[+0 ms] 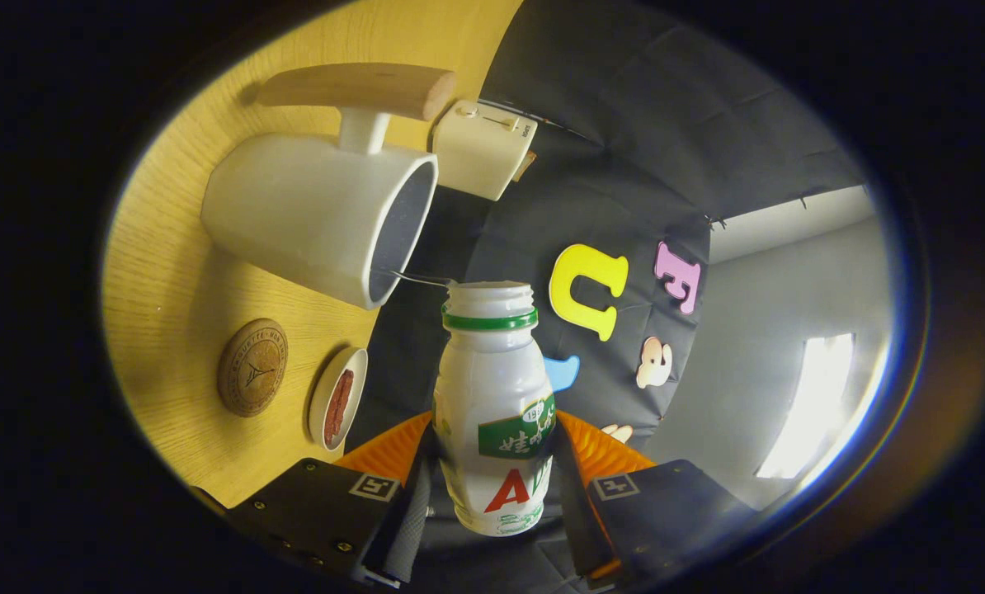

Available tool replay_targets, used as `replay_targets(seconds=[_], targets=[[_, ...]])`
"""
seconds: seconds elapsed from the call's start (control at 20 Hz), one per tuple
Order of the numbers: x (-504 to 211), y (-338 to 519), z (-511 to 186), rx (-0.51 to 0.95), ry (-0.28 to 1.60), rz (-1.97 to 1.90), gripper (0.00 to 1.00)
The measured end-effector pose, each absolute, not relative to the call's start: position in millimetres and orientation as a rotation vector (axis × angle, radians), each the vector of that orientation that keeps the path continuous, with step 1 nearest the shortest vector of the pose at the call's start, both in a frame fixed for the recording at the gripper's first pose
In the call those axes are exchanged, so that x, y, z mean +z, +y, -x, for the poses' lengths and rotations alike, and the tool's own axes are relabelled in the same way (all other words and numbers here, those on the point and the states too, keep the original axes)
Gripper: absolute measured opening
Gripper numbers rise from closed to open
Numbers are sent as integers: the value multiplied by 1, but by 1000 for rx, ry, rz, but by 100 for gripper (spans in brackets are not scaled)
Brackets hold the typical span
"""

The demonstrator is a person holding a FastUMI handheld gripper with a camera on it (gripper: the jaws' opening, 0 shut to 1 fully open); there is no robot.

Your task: Take the bottle from table, then pour the juice into the cup, finally place the bottle on the coaster

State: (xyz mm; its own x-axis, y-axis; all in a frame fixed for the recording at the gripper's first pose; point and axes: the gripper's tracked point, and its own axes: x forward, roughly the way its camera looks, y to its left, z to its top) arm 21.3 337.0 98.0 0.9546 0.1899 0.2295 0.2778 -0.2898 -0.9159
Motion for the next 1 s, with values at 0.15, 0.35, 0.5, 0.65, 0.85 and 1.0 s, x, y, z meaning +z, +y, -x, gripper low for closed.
replay_targets(seconds=[0.15, 0.35, 0.5, 0.65, 0.85, 1.0], targets=[[99, 338, -21, -93, -356, 1899, 70], [100, 343, -19, -105, -389, 1942, 70], [103, 349, -18, -119, -423, 1979, 69], [103, 355, -17, -126, -450, 2017, 70], [105, 359, -15, -138, -476, 2050, 70], [108, 364, -15, -150, -504, 2080, 70]])
